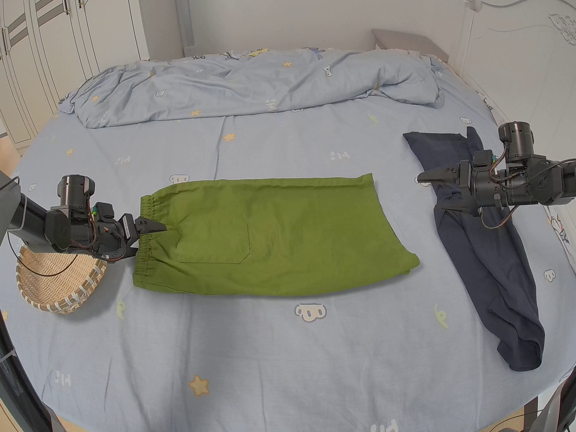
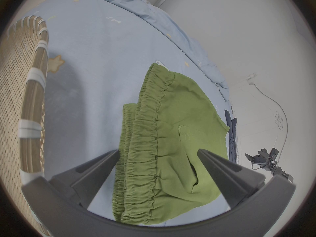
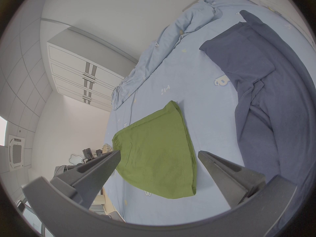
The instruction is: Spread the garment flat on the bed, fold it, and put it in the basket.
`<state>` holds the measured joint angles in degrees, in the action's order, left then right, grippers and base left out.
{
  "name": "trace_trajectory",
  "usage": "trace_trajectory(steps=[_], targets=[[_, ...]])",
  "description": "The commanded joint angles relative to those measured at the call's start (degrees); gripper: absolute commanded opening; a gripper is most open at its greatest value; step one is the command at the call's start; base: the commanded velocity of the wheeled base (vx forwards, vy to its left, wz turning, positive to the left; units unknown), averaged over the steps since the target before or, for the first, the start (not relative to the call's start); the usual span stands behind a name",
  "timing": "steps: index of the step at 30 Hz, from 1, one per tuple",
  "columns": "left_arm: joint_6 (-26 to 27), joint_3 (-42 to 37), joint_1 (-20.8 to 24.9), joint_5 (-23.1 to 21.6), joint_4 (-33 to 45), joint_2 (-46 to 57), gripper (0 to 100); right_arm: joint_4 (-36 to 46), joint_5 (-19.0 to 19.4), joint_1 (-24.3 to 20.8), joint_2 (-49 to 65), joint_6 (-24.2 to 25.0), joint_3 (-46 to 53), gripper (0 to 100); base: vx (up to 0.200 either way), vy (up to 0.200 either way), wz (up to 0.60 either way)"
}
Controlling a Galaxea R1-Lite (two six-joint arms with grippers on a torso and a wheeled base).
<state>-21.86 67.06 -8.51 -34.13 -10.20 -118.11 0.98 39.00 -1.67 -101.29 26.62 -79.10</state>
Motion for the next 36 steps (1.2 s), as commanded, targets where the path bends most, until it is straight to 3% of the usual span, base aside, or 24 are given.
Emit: trace_trajectory(steps=[1, 12, 27, 31, 32, 36], targets=[[0.41, -0.09, -0.02, 0.03, 0.01, -0.71, 100, -0.01, -0.06, -0.35, -0.05, -0.08, 0.27, 100, 0.0, 0.0, 0.0], [0.94, -0.09, -0.9, -0.14, 0.01, -1.42, 100, -0.01, -0.15, -1.32, -0.13, -0.61, 0.53, 100, 0.0, 0.0, 0.0], [-0.73, 0.35, 1.57, -0.93, -0.08, -4.49, 100, -0.8, -0.41, -1.58, -0.22, -0.61, 1.23, 100, 0.0, 0.0, 0.0], [-1.96, 0.44, 1.83, -3.4, -0.08, -4.4, 100, -0.8, -0.41, -1.58, -0.22, -0.7, 1.32, 100, 0.0, 0.0, 0.0], [-2.22, 0.53, 1.65, -4.36, -0.08, -4.4, 0, -0.71, -0.5, -1.67, -0.22, -0.7, 1.32, 100, 0.0, 0.0, 0.0], [-2.22, 0.97, 1.39, -4.54, -0.08, -4.32, 0, -0.71, -0.5, -1.67, -0.49, -0.7, 1.32, 100, 0.0, 0.0, 0.0]])
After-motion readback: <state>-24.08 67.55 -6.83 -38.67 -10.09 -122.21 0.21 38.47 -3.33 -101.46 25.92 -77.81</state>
